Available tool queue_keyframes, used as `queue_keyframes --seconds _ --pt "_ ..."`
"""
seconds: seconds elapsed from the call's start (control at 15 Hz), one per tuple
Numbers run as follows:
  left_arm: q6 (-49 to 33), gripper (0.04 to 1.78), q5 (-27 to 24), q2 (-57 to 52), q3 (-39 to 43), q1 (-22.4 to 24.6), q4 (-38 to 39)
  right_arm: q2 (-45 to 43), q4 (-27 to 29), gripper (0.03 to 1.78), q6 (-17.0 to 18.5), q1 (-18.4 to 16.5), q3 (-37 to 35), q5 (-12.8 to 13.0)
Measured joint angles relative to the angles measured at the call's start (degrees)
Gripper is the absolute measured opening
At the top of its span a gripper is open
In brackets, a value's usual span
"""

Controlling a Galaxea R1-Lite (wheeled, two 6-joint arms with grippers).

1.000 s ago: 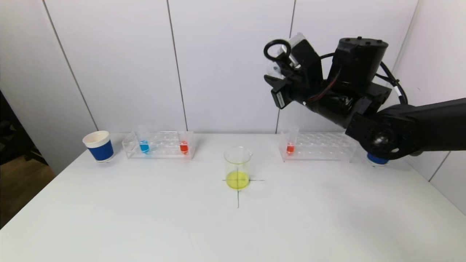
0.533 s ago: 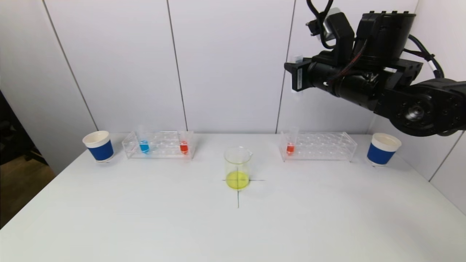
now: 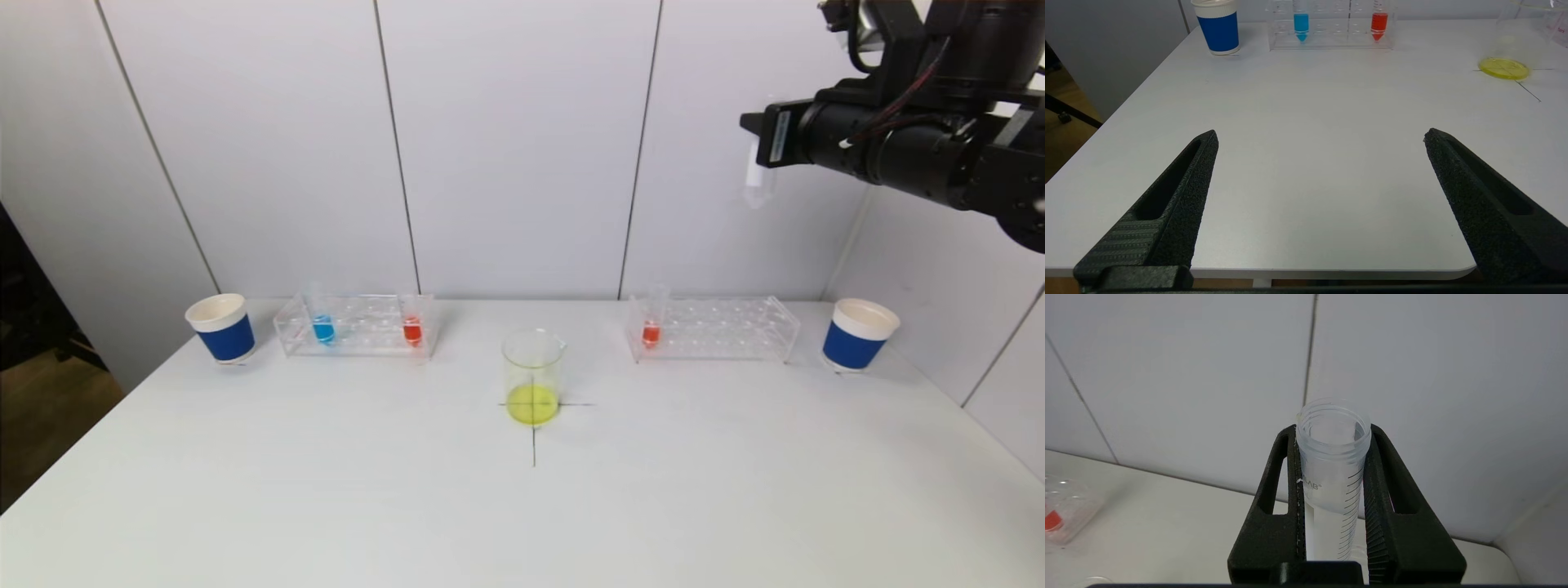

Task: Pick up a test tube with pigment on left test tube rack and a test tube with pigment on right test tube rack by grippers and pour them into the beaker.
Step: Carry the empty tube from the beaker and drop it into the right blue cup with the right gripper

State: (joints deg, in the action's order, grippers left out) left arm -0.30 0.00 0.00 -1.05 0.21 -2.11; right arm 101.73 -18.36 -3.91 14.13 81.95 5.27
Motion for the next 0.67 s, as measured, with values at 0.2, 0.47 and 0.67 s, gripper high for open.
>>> queue_keyframes --seconds 0.2,0.47,0.67 --pt "0.0 1.76 0.0 0.0 0.0 0.0 0.0 -0.8 0.6 0.47 1.0 -6.9 0.2 -1.9" --pt "0.0 1.76 0.0 0.0 0.0 0.0 0.0 -0.9 0.2 0.47 2.5 -16.2 0.3 -6.0" --pt "0.0 1.76 0.0 0.0 0.0 0.0 0.0 0.0 -0.4 0.47 3.4 -21.2 0.2 -7.8"
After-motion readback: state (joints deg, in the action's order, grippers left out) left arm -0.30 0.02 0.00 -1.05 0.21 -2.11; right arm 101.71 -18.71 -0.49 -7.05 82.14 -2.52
